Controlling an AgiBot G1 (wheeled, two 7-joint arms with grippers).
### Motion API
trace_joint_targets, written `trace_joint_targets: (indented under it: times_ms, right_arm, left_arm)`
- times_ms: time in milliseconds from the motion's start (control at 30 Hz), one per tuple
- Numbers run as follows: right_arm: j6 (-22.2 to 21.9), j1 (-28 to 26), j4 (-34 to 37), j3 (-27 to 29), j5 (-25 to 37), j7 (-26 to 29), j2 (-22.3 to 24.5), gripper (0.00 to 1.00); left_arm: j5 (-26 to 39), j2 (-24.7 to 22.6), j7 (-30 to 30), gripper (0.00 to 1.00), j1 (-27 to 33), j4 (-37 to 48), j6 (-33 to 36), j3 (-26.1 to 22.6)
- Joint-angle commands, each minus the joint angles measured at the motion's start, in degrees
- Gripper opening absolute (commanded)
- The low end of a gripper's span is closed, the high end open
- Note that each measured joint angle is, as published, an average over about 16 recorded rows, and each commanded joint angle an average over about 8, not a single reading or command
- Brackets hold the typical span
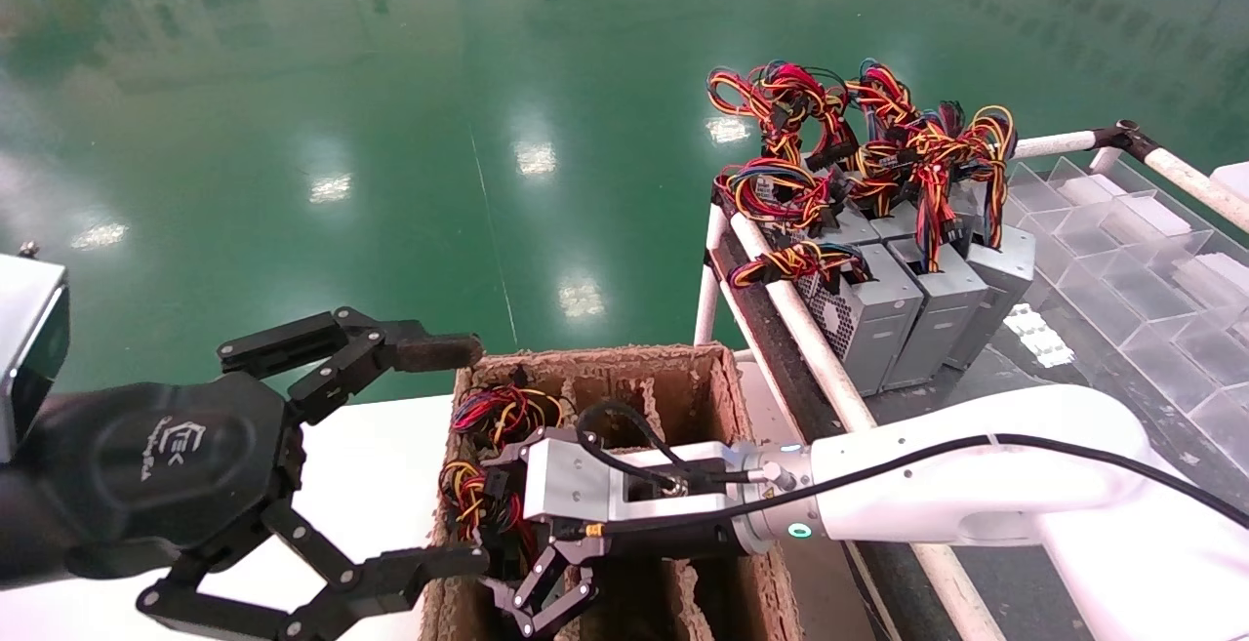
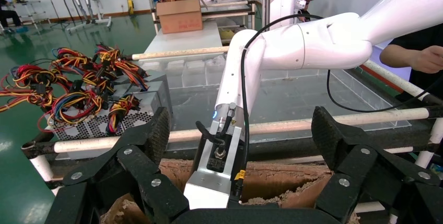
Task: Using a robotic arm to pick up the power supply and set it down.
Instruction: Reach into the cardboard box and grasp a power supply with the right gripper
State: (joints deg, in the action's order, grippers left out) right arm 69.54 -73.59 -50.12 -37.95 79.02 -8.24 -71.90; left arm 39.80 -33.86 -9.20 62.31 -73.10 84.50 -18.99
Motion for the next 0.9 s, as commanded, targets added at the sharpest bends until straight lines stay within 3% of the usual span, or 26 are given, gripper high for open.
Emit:
trace_joint_targets:
  times_ms: [33, 500, 900]
  right_arm:
    - [-0.2, 0.1, -0.3, 0.0, 0.0, -0.2, -0.1, 0.0]
    - [-0.6, 0.8, -0.5, -0.4, 0.8, 0.0, 0.4, 0.0]
    - [0.1, 0.2, 3.5, 0.2, -0.5, -0.4, -0.3, 0.0]
  left_arm:
    - [0.0, 0.0, 0.0, 1.0, 0.0, 0.0, 0.0, 0.0]
    - [0.0, 0.0, 0.0, 1.0, 0.0, 0.0, 0.0, 0.0]
    - [0.0, 0.0, 0.0, 1.0, 0.0, 0.0, 0.0, 0.0]
